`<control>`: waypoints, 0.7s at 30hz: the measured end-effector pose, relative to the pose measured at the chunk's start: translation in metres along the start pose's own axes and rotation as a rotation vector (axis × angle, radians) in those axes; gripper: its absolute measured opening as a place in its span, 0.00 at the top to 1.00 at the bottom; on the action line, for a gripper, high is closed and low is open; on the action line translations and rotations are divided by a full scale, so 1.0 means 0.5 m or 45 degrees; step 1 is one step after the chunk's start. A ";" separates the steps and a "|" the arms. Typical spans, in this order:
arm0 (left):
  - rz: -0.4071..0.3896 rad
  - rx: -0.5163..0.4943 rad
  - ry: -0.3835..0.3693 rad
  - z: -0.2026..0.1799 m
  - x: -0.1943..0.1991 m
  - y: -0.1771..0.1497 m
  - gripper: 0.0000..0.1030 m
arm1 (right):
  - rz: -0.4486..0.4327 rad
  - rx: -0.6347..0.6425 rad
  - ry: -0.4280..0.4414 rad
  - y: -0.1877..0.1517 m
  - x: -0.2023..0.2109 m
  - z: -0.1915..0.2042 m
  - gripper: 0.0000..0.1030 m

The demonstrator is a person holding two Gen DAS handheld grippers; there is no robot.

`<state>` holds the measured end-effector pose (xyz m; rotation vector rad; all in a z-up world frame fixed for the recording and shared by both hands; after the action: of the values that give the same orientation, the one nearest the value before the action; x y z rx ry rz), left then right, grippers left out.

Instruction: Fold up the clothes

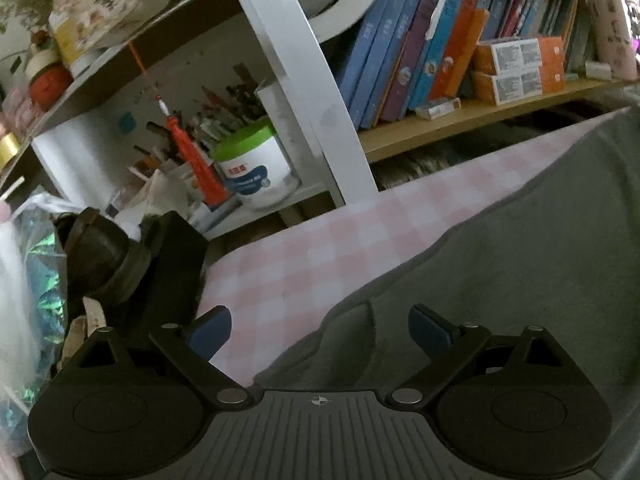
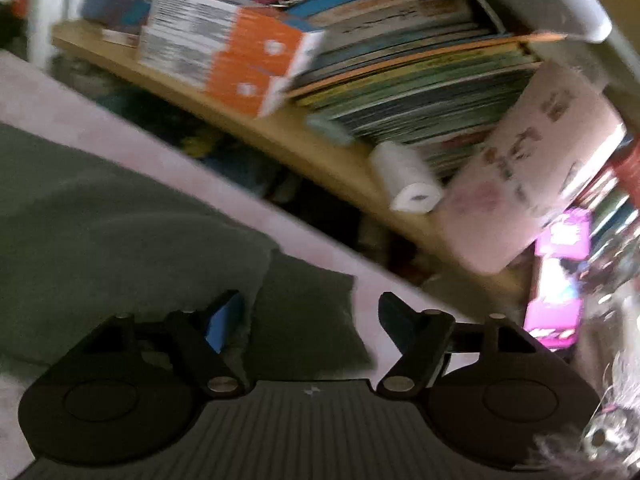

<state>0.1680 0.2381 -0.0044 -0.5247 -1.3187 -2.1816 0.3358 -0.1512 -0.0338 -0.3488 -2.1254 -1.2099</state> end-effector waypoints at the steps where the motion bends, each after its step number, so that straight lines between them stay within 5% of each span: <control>1: 0.000 0.000 0.001 -0.002 -0.003 0.002 0.06 | -0.034 0.029 -0.032 0.001 -0.007 0.003 0.29; 7: -0.013 -0.050 -0.002 -0.012 0.001 0.011 0.06 | -0.188 0.065 -0.166 0.011 0.013 0.010 0.30; 10: -0.036 -0.042 -0.046 -0.015 0.012 0.013 0.06 | -0.268 -0.047 -0.003 0.011 0.084 0.010 0.29; 15: -0.067 -0.052 -0.092 -0.037 0.017 0.019 0.06 | -0.244 -0.172 0.363 -0.002 0.180 0.050 0.28; 21: -0.053 -0.111 -0.091 -0.052 0.027 0.019 0.06 | -0.173 0.021 0.370 -0.015 0.198 0.119 0.28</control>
<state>0.1619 0.2081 -0.0021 -0.6193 -1.2867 -2.2819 0.2334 -0.1139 0.0050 -0.0178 -1.9294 -1.2358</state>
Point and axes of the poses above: each gripper's, at about its wrist camera, not at the fingertips, and x roughly against the way its jaws point, z to its left, y to its top, the point moved 3 cm from there along -x, roughly the way its jaws point, and after that the axes turned 5 degrees about -x, right-handed, at the moved point
